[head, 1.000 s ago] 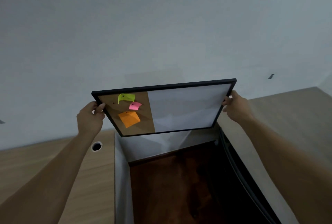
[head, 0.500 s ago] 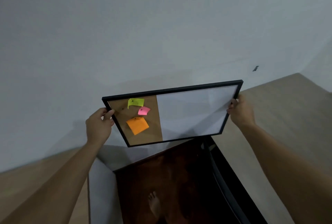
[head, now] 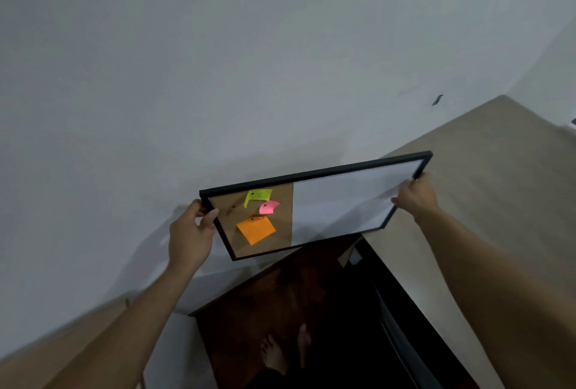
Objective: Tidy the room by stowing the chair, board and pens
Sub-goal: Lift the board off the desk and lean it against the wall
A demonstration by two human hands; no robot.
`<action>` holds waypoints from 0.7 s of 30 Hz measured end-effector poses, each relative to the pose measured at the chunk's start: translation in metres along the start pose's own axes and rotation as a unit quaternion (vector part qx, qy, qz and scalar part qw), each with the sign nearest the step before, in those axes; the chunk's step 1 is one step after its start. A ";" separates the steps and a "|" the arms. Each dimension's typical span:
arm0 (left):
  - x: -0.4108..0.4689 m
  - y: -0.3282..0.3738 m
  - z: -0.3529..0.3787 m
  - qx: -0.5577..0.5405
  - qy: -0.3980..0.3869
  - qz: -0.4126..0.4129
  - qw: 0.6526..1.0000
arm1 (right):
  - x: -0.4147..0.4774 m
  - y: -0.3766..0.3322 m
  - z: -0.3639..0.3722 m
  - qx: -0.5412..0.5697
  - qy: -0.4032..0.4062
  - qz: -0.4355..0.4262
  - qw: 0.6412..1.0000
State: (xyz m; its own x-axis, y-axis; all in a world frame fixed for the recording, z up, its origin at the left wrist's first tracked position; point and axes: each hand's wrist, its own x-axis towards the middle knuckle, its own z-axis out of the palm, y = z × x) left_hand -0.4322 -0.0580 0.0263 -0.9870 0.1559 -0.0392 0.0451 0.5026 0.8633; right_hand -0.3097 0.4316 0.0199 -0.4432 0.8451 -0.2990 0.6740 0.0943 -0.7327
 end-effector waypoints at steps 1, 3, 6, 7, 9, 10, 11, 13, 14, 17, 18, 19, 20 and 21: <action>0.002 -0.001 0.002 0.000 -0.004 0.000 1.000 | 0.007 -0.002 0.005 0.033 -0.013 0.032 0.999; 0.002 -0.005 0.008 -0.004 -0.010 -0.001 1.000 | 0.013 -0.010 0.013 0.088 -0.031 0.075 0.993; 0.000 -0.012 0.016 -0.010 -0.008 -0.009 1.000 | 0.023 -0.027 0.022 0.133 -0.047 0.092 0.986; 0.001 -0.012 0.018 -0.015 -0.011 -0.014 1.000 | 0.028 -0.034 0.025 0.141 -0.051 0.095 0.984; 0.004 -0.013 0.022 -0.029 -0.007 -0.021 0.999 | 0.040 -0.048 0.030 0.149 -0.066 0.096 0.982; 0.005 -0.014 0.026 -0.029 -0.003 -0.023 0.999 | 0.045 -0.054 0.032 0.154 -0.070 0.093 0.981; 0.004 -0.009 0.028 -0.024 0.001 -0.025 0.999 | 0.049 -0.061 0.034 0.163 -0.074 0.088 0.980; 0.002 -0.001 0.035 -0.015 0.019 -0.025 0.999 | 0.057 -0.073 0.037 0.187 -0.085 0.079 0.975; 0.002 0.001 0.039 -0.016 0.028 -0.025 0.999 | 0.059 -0.080 0.040 0.199 -0.090 0.071 0.973; 0.010 0.007 0.048 -0.030 0.037 -0.048 0.998 | 0.068 -0.095 0.049 0.213 -0.117 0.043 0.969; 0.014 0.008 0.052 -0.048 0.043 -0.061 0.996 | 0.070 -0.099 0.053 0.215 -0.137 0.035 0.966; 0.017 0.010 0.055 -0.067 0.049 -0.078 0.993 | 0.071 -0.102 0.058 0.214 -0.157 0.031 0.964; 0.019 0.012 0.059 -0.090 0.054 -0.095 0.990 | 0.075 -0.101 0.065 0.208 -0.174 0.028 0.962; 0.021 0.017 0.062 -0.103 0.059 -0.109 0.987 | 0.074 -0.102 0.070 0.202 -0.186 0.023 0.961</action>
State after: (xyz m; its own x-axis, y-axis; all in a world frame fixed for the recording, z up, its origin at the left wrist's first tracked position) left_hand -0.4422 0.0071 0.0091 -0.9816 -0.0425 -0.1862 -0.1898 0.3273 0.9257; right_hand -0.4530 0.4475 0.0298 -0.6497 0.5904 -0.4788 0.4466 -0.2133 -0.8689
